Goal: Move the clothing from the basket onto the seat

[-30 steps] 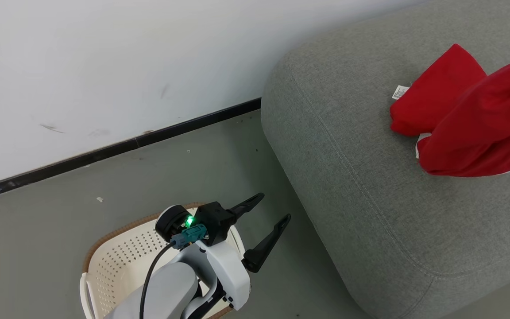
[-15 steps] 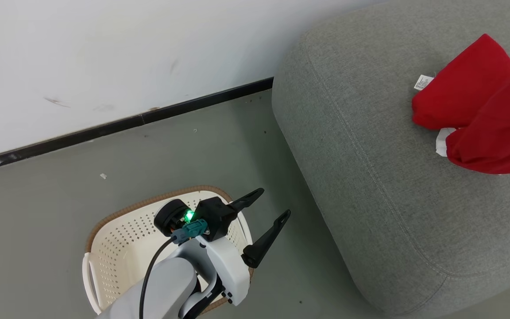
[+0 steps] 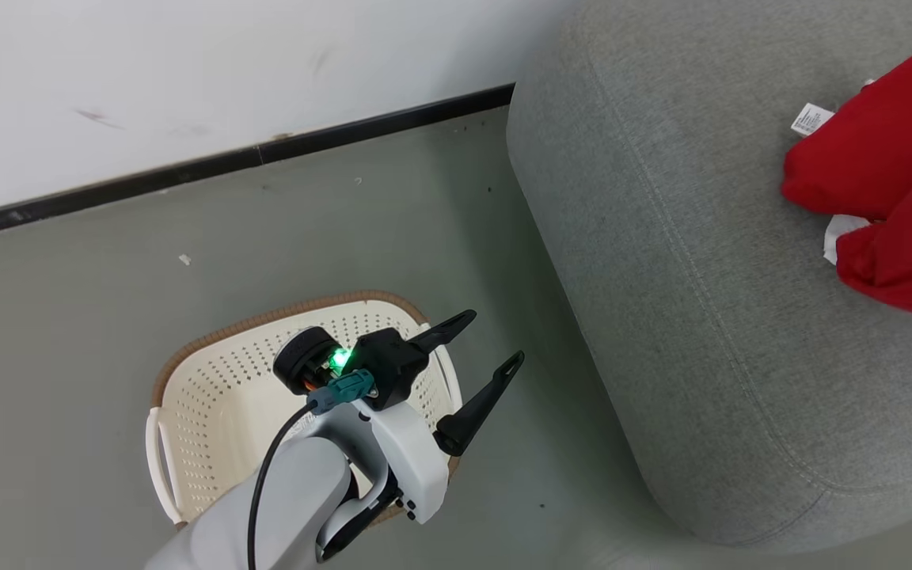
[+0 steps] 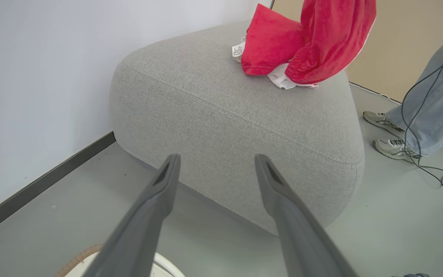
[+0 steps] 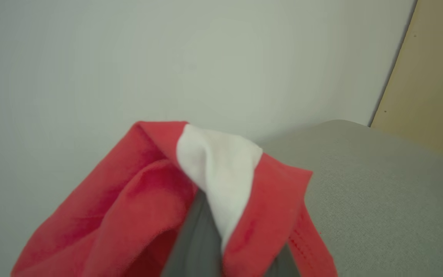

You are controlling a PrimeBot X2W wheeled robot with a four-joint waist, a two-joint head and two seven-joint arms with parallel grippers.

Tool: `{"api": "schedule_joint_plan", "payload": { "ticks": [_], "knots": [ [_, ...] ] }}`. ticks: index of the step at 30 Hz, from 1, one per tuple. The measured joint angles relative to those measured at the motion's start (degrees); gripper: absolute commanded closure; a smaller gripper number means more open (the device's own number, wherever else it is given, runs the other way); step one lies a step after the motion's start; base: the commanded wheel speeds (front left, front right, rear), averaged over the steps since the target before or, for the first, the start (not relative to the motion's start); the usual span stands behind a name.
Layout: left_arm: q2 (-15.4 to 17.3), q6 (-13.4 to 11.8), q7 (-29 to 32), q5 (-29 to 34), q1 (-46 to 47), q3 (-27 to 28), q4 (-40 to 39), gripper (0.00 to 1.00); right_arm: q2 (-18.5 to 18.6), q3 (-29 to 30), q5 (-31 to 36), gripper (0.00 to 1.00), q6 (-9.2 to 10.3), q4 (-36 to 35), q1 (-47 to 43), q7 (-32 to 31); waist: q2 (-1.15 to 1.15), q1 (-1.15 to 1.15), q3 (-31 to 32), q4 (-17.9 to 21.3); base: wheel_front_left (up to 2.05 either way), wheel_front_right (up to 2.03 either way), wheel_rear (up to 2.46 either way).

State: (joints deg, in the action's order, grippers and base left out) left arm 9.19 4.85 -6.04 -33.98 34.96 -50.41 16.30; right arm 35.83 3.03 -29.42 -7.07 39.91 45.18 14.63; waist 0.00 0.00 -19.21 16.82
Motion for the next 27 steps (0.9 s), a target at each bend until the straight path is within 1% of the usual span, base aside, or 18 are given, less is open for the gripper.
{"api": "schedule_joint_plan", "payload": {
  "ticks": [7,14,20,27],
  "knots": [
    [0.4,0.0,0.9,0.9,1.8,0.0,-1.0,0.00,-2.3,-2.6,3.8,1.00,0.00,3.6,0.1,0.0,0.00,0.00,-2.8,-0.8,0.00,0.00,0.00],
    [0.6,0.0,1.4,1.4,3.5,0.0,-1.9,0.00,-4.1,-3.9,4.4,1.00,0.00,5.8,3.1,-0.6,0.00,0.00,-5.5,-1.5,0.00,0.00,0.00],
    [0.9,0.0,1.5,1.4,4.6,0.2,-2.4,0.00,-6.0,-5.6,4.4,1.00,-0.01,8.3,3.4,-2.1,0.00,0.00,-7.4,-1.8,0.00,0.00,0.00],
    [1.4,0.0,1.5,1.9,5.9,0.5,-2.6,0.00,-6.4,-5.6,4.4,1.00,-0.01,12.0,3.4,-2.3,0.00,0.00,-9.0,-2.1,0.00,0.00,0.00]
  ]
}}
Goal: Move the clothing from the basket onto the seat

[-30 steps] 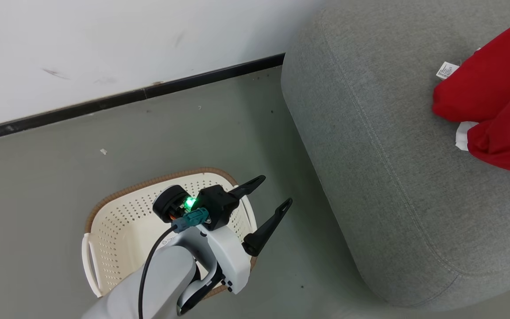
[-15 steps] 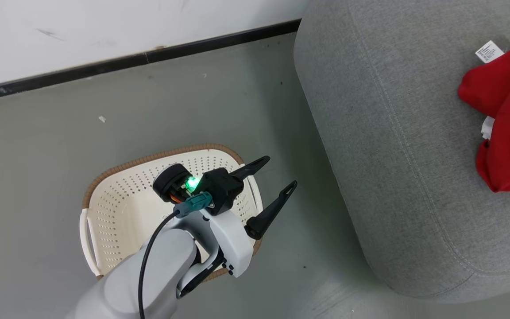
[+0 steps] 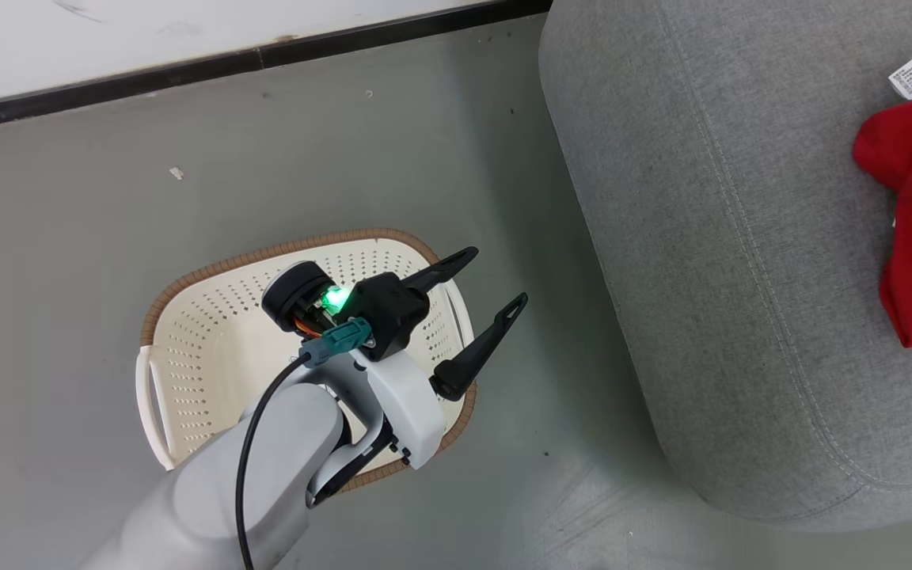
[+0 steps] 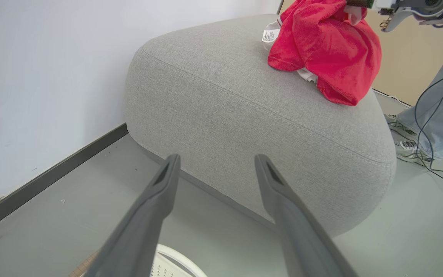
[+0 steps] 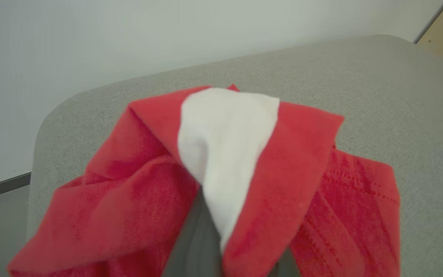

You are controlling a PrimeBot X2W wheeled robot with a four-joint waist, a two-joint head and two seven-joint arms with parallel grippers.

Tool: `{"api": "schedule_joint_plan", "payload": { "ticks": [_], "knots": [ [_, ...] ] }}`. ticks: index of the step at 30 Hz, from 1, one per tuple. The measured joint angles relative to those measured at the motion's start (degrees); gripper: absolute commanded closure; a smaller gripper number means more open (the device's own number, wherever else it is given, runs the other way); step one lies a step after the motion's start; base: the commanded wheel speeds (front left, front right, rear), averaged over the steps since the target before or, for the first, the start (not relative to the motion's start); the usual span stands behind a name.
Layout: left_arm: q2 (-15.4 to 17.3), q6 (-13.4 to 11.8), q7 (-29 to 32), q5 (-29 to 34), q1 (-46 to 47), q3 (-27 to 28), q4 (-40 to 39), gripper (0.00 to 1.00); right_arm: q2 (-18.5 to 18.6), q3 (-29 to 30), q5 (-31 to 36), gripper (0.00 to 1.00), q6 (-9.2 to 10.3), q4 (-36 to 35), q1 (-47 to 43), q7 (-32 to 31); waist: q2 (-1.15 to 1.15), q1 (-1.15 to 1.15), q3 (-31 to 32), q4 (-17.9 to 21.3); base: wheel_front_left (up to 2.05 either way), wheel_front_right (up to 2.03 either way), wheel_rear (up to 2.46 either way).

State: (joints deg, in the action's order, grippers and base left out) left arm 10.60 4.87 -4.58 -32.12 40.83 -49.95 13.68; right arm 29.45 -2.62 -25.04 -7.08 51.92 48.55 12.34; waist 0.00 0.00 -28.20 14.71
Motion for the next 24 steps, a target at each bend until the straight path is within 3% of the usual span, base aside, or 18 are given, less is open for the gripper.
{"api": "schedule_joint_plan", "payload": {
  "ticks": [6,15,16,17,19,20,21,22,24],
  "knots": [
    [0.5,0.1,0.0,0.1,0.2,0.1,0.1,0.00,-2.2,-1.5,-0.1,1.00,0.00,2.8,0.0,-1.4,0.00,0.00,-0.3,0.0,0.00,0.00,0.00],
    [0.5,0.3,-0.3,0.1,0.2,0.1,0.5,0.00,-2.1,-1.6,-0.6,1.00,0.00,4.2,0.5,-1.1,0.00,0.00,0.4,0.4,0.00,0.00,0.00],
    [0.5,0.3,-0.5,0.1,0.2,0.1,0.6,0.00,-2.1,-1.6,-0.6,0.93,0.00,4.3,0.7,-1.0,0.00,0.00,0.6,0.5,0.00,0.00,0.00],
    [0.5,0.3,-0.6,0.1,0.2,0.1,0.6,0.00,-2.1,-1.6,-0.6,0.77,0.00,4.3,1.0,-0.9,0.00,0.00,0.7,0.5,0.00,0.00,0.00],
    [0.5,0.4,-0.6,0.1,0.2,0.1,0.7,0.00,-2.0,-1.6,-0.7,0.54,0.00,4.4,1.2,-0.8,0.00,0.00,1.0,0.6,0.00,0.00,0.00],
    [0.5,0.4,-0.7,0.1,0.2,0.1,0.8,0.00,-2.1,-1.7,-0.7,0.25,0.00,4.5,1.2,-0.7,0.00,0.00,1.1,0.7,0.00,0.00,0.00],
    [0.5,0.4,-1.0,0.1,0.2,0.1,0.9,0.00,-2.0,-1.8,-0.8,0.11,0.00,4.6,1.2,-0.7,0.00,0.00,1.3,0.7,0.00,0.00,0.00],
    [0.5,0.4,-1.1,0.1,0.2,0.1,1.0,0.00,-2.0,-1.9,-0.8,0.03,0.00,4.7,1.2,-0.6,0.00,0.00,1.5,0.8,0.00,0.00,0.00],
    [0.4,0.4,-1.4,0.1,0.2,0.1,1.2,0.00,-2.0,-2.3,-0.8,0.00,0.00,4.7,1.2,-0.4,0.00,0.00,1.8,0.9,0.00,0.00,0.00]
  ]
}}
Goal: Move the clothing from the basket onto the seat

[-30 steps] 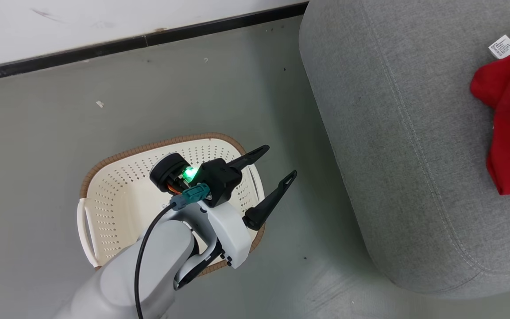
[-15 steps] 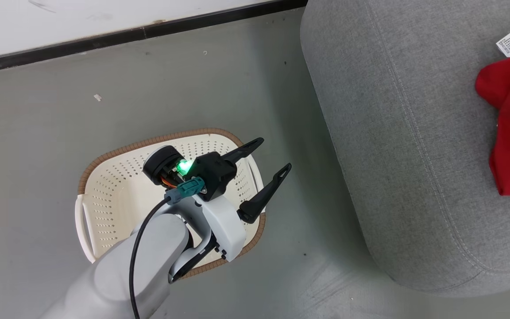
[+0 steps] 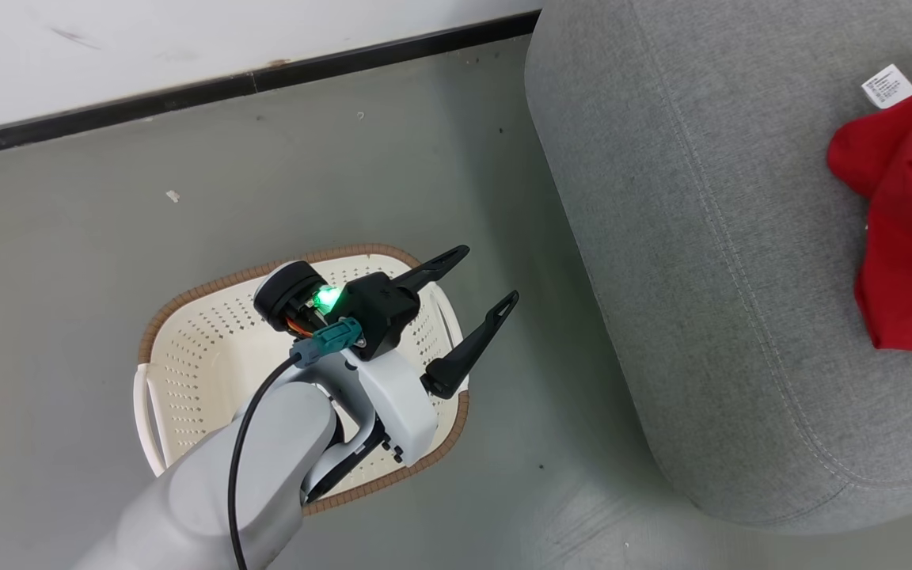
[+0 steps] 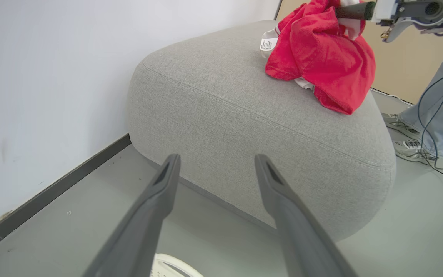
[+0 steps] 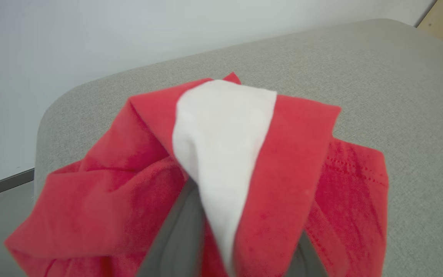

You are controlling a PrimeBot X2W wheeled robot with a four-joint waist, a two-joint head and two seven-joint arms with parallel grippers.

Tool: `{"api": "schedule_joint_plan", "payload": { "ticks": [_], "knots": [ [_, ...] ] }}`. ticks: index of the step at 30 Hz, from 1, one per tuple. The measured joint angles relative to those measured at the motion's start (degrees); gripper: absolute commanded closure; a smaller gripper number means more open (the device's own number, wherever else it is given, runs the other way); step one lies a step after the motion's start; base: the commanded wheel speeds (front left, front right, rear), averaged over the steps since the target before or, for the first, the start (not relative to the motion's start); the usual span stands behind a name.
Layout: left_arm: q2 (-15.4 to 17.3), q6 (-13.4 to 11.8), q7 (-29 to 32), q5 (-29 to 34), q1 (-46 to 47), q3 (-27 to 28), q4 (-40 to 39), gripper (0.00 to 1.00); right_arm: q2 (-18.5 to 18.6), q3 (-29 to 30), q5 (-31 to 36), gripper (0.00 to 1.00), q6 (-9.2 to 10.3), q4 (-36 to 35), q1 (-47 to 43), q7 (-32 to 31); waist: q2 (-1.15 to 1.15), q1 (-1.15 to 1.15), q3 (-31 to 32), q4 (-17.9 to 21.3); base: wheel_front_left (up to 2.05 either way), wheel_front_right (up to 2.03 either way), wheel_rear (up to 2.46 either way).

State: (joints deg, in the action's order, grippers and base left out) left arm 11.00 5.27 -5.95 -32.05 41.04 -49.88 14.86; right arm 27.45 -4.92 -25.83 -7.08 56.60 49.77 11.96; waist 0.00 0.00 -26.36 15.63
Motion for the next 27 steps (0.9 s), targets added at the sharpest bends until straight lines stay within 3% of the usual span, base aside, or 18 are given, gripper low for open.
{"api": "schedule_joint_plan", "payload": {
  "ticks": [27],
  "knots": [
    [-0.5,0.9,-3.3,-1.7,-1.4,-0.9,3.0,0.00,2.3,-1.1,-1.9,0.00,0.01,-1.5,-5.3,2.2,0.00,0.00,9.1,2.3,0.00,0.00,0.00]
  ]
}}
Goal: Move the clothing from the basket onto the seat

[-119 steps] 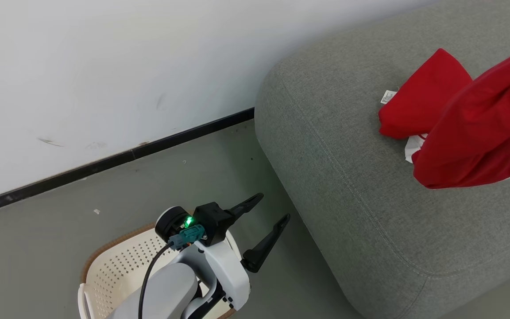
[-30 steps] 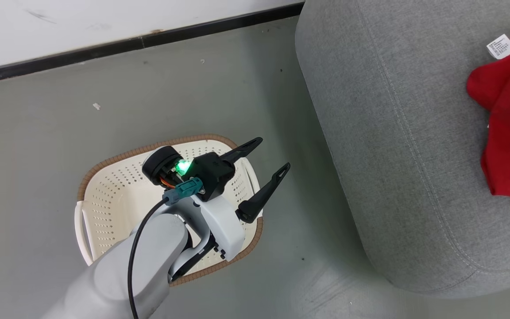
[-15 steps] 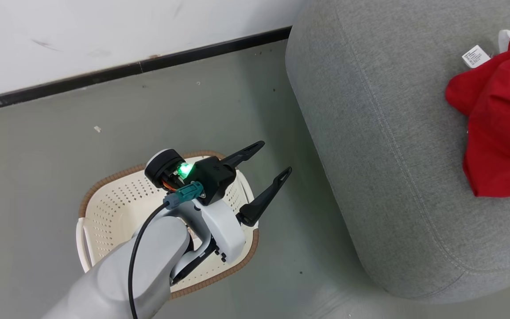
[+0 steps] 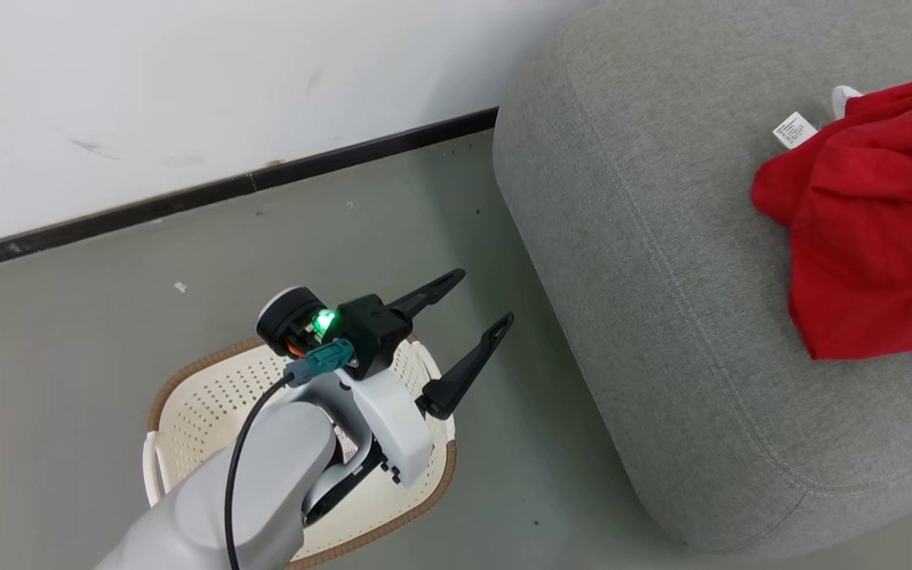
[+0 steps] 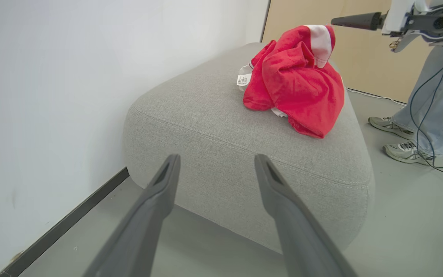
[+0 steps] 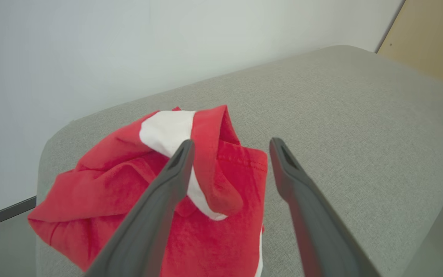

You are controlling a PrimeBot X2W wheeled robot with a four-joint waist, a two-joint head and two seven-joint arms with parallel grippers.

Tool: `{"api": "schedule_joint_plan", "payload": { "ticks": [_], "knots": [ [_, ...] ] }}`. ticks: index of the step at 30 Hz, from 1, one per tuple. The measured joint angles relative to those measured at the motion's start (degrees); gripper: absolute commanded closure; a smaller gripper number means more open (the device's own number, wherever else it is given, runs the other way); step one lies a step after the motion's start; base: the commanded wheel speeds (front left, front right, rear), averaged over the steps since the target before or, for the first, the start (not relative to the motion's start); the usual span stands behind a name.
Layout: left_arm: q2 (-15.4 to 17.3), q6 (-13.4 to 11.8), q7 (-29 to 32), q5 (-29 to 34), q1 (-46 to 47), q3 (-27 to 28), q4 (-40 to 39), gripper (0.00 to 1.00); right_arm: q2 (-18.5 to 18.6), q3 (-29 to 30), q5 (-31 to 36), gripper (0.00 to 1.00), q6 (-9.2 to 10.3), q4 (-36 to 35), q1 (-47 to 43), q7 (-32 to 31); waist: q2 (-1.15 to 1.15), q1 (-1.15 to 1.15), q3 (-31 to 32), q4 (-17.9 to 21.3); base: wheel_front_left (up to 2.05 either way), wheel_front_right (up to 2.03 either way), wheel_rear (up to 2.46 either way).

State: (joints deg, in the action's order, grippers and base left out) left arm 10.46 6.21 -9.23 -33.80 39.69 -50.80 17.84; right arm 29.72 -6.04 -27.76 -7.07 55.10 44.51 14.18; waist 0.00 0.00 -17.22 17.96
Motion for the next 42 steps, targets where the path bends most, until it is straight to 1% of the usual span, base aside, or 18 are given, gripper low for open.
{"api": "schedule_joint_plan", "payload": {
  "ticks": [4,8,12,17,20,29,34,42],
  "knots": [
    [-0.2,0.0,-0.5,-0.3,-1.1,0.0,0.3,0.00,0.7,0.9,-0.7,0.00,0.00,-2.0,-1.9,0.0,0.00,0.00,1.6,0.4,0.00,0.00,0.00],
    [-0.5,0.0,-1.1,-1.1,-1.6,0.3,0.7,0.00,1.7,2.1,-0.9,0.00,0.00,-6.2,-2.3,0.0,0.00,0.00,3.2,0.7,0.00,0.00,0.00],
    [-0.7,0.0,-1.6,-1.5,-2.0,0.8,0.9,0.00,1.7,2.4,-0.9,0.00,0.00,-10.0,-3.2,0.0,0.00,0.00,4.7,0.8,0.00,0.00,0.00],
    [-0.8,-0.1,-2.0,-2.0,-3.4,1.4,1.1,0.00,1.6,1.8,-0.6,0.00,0.00,-13.8,-4.9,0.0,0.00,0.00,6.6,0.8,0.00,0.00,0.00],
    [-0.9,-0.6,-2.5,-2.1,-4.0,1.9,1.2,0.00,1.5,1.0,-0.4,0.00,0.00,-16.0,-5.8,0.0,0.00,0.00,7.6,0.5,0.00,0.00,0.00],
    [-0.7,-2.1,-3.0,-3.0,-5.7,3.5,1.3,0.00,-0.1,-0.9,-0.4,0.00,0.00,-20.7,-8.5,0.2,0.00,0.00,10.0,-1.5,0.00,0.00,0.00],
    [-0.5,-3.0,-3.5,-3.5,-6.5,4.5,1.3,0.00,-0.6,-2.1,-0.6,0.00,0.00,-23.1,-10.1,0.3,0.00,0.00,11.0,-3.1,0.00,0.00,0.00],
    [0.3,-4.6,-3.8,-4.5,-8.9,6.3,1.2,0.00,-2.6,-2.8,-1.2,0.00,0.00,-26.5,-13.1,0.3,0.00,0.00,12.3,-5.9,0.00,0.00,0.00]
  ]
}}
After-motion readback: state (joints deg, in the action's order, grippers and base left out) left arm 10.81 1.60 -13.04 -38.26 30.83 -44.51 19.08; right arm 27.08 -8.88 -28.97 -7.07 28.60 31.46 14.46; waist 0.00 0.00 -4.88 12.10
